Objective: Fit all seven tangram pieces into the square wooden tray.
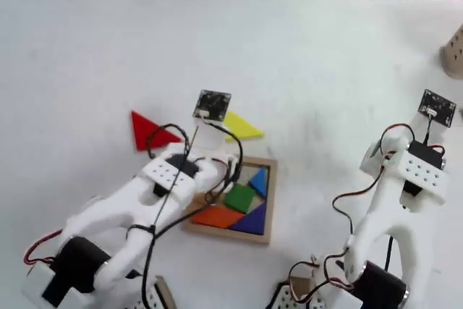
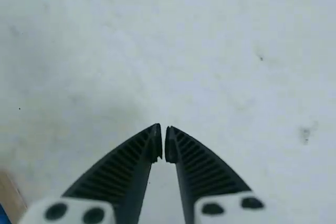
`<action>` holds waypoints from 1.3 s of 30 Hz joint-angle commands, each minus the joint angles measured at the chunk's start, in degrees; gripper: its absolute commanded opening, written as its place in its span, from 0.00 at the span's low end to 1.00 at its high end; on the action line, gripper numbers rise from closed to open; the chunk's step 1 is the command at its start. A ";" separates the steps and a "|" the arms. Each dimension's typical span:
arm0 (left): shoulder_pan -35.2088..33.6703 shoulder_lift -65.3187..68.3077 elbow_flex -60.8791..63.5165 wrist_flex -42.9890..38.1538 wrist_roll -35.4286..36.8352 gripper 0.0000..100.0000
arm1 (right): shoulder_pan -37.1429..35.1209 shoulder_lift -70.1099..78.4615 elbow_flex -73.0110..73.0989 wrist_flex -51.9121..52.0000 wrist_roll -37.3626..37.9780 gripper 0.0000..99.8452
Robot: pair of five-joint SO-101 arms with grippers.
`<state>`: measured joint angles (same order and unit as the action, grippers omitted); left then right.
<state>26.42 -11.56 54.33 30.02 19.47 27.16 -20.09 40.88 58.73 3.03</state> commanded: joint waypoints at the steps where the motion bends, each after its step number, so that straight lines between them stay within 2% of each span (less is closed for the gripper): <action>1: -1.27 -2.95 -1.32 0.44 -4.66 0.03 | -0.57 -1.27 -0.26 -1.27 -0.09 0.02; 7: -0.13 -2.86 -0.97 3.60 -5.71 0.02 | -0.57 -1.27 -0.26 -1.27 -0.09 0.02; 17: 8.04 -2.77 1.05 2.37 -5.36 0.02 | -0.48 -1.27 -0.26 -1.27 -0.09 0.02; 26: 7.78 2.33 -0.62 -2.55 -2.29 0.02 | -0.13 -1.45 -0.35 -1.27 -0.09 0.02; 32: 8.22 8.48 -7.12 3.60 -2.46 0.02 | 0.22 -1.45 -0.35 -1.27 -0.09 0.02; 39: 8.40 8.57 -7.91 3.60 -2.11 0.02 | 0.04 -1.27 -0.44 -1.27 -0.09 0.02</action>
<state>33.89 -3.21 48.79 33.27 16.66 27.25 -20.09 40.88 58.73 3.03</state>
